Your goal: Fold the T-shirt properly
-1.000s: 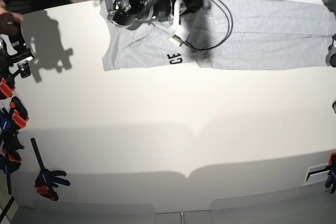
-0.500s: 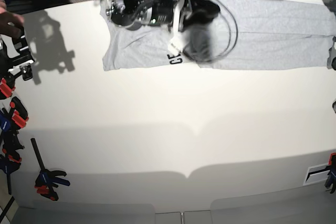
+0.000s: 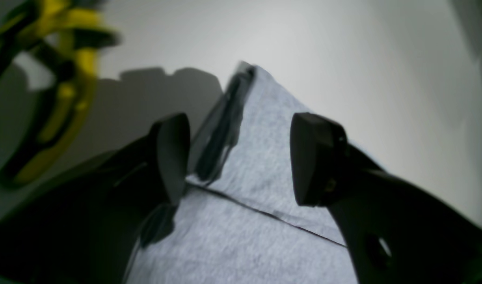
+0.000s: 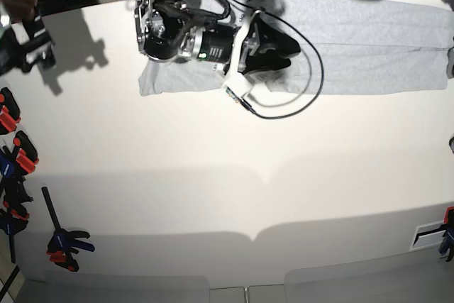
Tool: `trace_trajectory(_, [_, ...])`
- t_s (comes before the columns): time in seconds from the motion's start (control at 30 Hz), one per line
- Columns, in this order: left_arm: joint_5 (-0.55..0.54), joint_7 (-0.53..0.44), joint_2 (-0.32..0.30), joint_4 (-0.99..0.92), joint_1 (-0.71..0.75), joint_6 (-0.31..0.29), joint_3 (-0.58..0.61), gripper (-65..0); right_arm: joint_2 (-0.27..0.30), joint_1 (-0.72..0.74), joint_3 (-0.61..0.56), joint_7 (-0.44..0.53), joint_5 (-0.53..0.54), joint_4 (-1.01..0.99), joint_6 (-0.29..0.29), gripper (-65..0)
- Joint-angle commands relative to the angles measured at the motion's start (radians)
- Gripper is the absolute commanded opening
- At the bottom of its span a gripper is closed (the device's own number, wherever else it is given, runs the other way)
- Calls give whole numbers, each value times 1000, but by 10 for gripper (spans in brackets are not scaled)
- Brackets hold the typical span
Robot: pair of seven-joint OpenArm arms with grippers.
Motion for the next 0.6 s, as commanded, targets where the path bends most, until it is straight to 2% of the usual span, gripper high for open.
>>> trace_trajectory(0.0, [-30, -17, -29, 12, 14, -9, -48, -281, -7, 8, -5, 24, 29, 20, 9, -436])
trace_trajectory(0.1, [-42, -17, -11, 12, 66, -9, -154, -281, -7, 8, -5, 24, 29, 20, 9, -436])
trace_trajectory(0.2, [-42, -29, -10, 12, 116, -9, -206, -281, -7, 8, -5, 26, 29, 20, 9, -436])
trace_trajectory(0.37, [-42, -65, 3, 12, 180, -9, -213, -281, -7, 8, -5, 27, 29, 20, 9, -436])
trace_trajectory(0.57, [6, -115, 76, 8, 190, -9, -214, -281, -7, 8, -5, 27, 29, 20, 9, -436])
